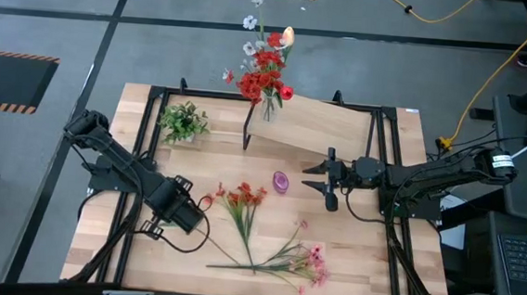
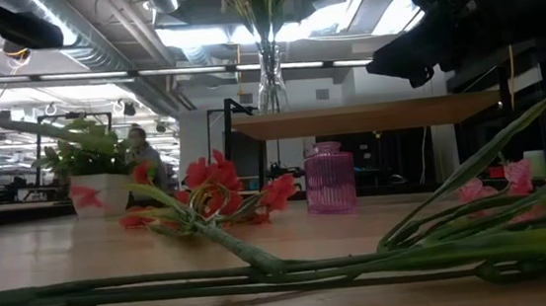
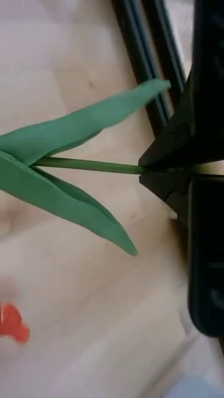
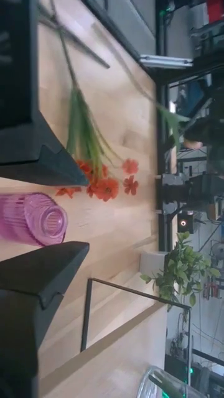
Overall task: Pick and place flowers into a vace then onto a shelf
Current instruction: Put the pink tulip into the purple vase
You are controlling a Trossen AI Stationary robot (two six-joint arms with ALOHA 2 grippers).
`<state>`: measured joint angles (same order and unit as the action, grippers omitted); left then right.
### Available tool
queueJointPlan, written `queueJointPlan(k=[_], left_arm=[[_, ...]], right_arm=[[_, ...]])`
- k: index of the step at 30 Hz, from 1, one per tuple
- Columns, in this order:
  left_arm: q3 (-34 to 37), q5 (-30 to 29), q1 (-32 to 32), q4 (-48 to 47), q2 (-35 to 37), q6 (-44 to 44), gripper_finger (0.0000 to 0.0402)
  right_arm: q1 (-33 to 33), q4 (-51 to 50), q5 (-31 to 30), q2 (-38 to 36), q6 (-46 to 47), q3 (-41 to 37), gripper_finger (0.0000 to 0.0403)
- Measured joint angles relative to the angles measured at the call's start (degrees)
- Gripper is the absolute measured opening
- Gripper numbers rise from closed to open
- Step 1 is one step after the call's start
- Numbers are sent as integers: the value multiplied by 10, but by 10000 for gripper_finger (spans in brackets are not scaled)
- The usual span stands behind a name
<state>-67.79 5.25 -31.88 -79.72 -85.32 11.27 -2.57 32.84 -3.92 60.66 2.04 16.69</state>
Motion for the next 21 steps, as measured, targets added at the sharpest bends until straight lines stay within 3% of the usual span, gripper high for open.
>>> queueJointPlan(k=[6,12,21], left_arm=[[0,-87,7,0,0,-25,3],[0,-153,37,3,0,-70,3],[-4,-284,87,43,0,-216,3]], right_arm=[[0,11,1,0,65,0,157],[-13,6,2,0,49,18,157],[-40,-156,2,17,51,135,157]])
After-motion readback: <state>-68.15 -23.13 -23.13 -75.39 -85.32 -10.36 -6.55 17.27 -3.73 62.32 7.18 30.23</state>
